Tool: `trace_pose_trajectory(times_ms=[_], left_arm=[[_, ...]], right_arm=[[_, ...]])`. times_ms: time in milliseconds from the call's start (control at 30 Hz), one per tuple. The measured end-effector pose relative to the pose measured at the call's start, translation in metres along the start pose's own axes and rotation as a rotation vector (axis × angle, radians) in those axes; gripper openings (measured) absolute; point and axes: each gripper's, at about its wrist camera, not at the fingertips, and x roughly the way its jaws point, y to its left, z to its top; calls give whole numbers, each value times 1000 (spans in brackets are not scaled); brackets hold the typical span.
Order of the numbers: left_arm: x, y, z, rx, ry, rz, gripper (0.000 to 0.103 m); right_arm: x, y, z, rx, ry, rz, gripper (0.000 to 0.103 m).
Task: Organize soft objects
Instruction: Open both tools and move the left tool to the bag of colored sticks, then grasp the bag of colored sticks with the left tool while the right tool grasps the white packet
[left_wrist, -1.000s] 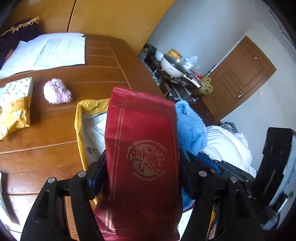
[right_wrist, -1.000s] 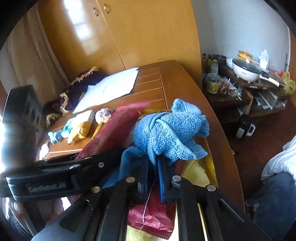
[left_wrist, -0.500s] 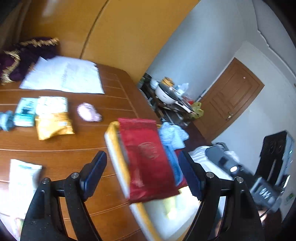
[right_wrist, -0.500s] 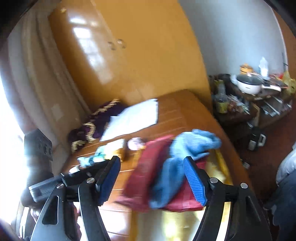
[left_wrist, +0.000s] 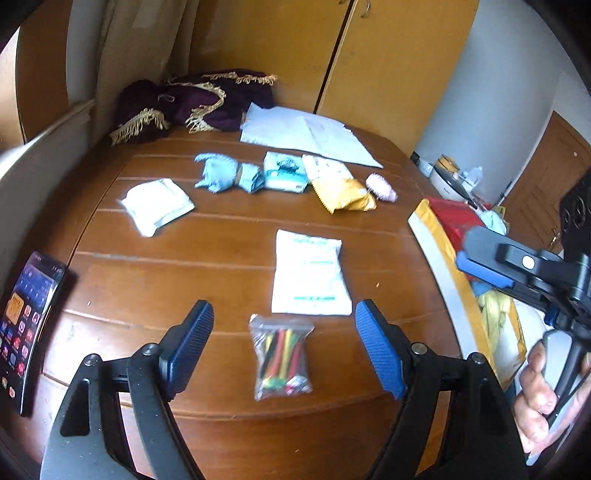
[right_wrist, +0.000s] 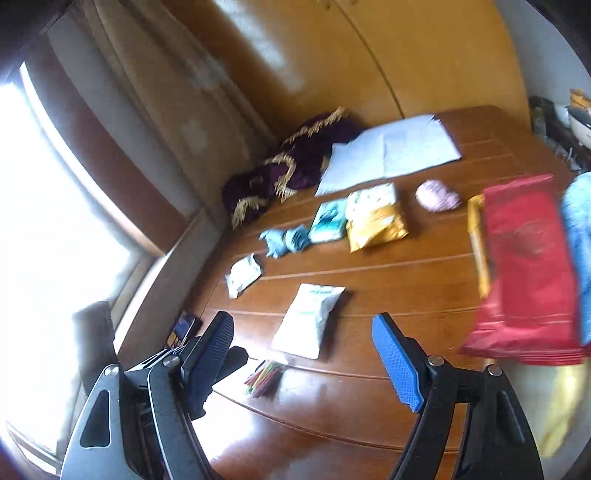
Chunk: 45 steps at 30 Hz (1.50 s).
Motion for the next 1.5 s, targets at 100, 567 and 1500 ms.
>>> trace_pose_trajectory(times_ms=[100, 567, 1500], left_arm=[[7, 3, -9, 26, 33, 5, 71], [26, 4, -30, 54, 110, 25, 21], [4, 54, -22, -171, 42, -50, 14]], right_arm=[[25, 11, -7, -14, 52, -29, 70], [98, 6, -7, 57, 199, -87, 46], [152, 20, 7, 73, 190, -280, 31]])
